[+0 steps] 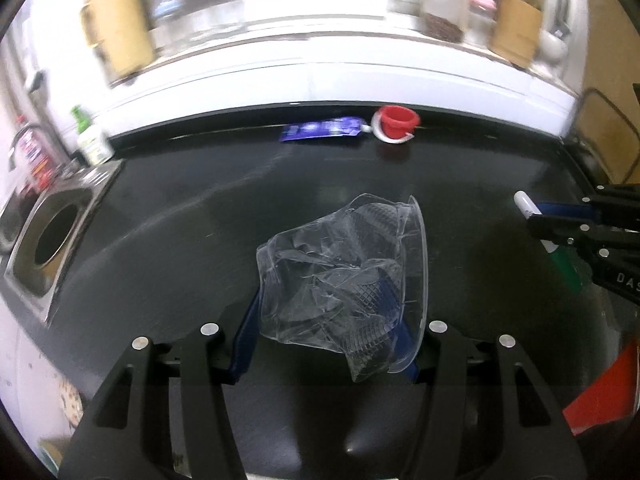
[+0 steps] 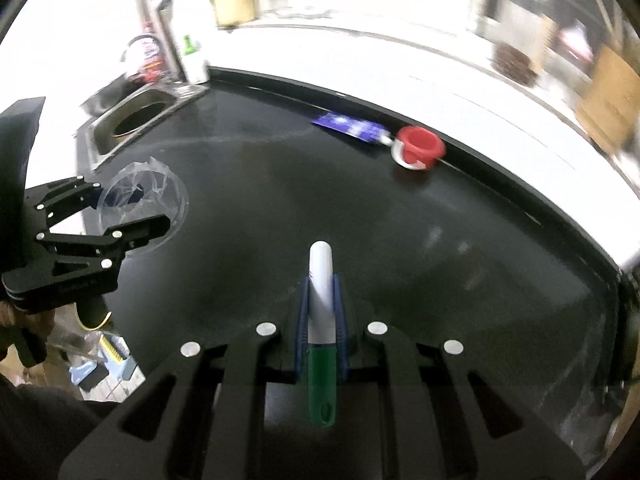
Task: Collect trash
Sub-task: 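Carry cup and marker to the floor bin and open both tools over it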
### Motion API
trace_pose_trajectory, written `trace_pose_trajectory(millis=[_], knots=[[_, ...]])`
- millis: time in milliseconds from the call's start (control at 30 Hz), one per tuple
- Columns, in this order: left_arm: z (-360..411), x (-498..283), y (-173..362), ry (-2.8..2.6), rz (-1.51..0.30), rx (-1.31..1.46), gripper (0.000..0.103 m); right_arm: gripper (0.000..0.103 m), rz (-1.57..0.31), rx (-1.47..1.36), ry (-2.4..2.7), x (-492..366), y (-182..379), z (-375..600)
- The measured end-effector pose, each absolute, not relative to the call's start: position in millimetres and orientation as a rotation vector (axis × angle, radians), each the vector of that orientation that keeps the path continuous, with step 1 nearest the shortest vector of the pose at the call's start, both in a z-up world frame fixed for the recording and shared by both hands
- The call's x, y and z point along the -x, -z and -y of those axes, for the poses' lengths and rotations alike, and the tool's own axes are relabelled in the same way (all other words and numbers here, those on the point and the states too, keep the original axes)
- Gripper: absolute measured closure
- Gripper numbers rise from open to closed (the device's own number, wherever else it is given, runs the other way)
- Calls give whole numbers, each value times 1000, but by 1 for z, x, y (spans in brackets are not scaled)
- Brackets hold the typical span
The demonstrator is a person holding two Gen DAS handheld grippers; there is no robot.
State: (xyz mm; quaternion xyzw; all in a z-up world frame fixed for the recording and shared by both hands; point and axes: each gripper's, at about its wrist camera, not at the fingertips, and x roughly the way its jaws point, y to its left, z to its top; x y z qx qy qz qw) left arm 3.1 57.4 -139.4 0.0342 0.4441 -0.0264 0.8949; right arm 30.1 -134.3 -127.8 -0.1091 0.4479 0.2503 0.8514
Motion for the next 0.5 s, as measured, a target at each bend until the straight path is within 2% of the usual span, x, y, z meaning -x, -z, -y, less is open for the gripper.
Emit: trace_pose_trajectory(millis=[267, 500], knots=[[-157, 60, 126, -209, -900, 67, 48, 90, -886, 339, -815, -12, 103, 1], [-256, 147, 141, -485, -931, 192, 48, 90, -883, 455, -1116, 36, 107, -148]])
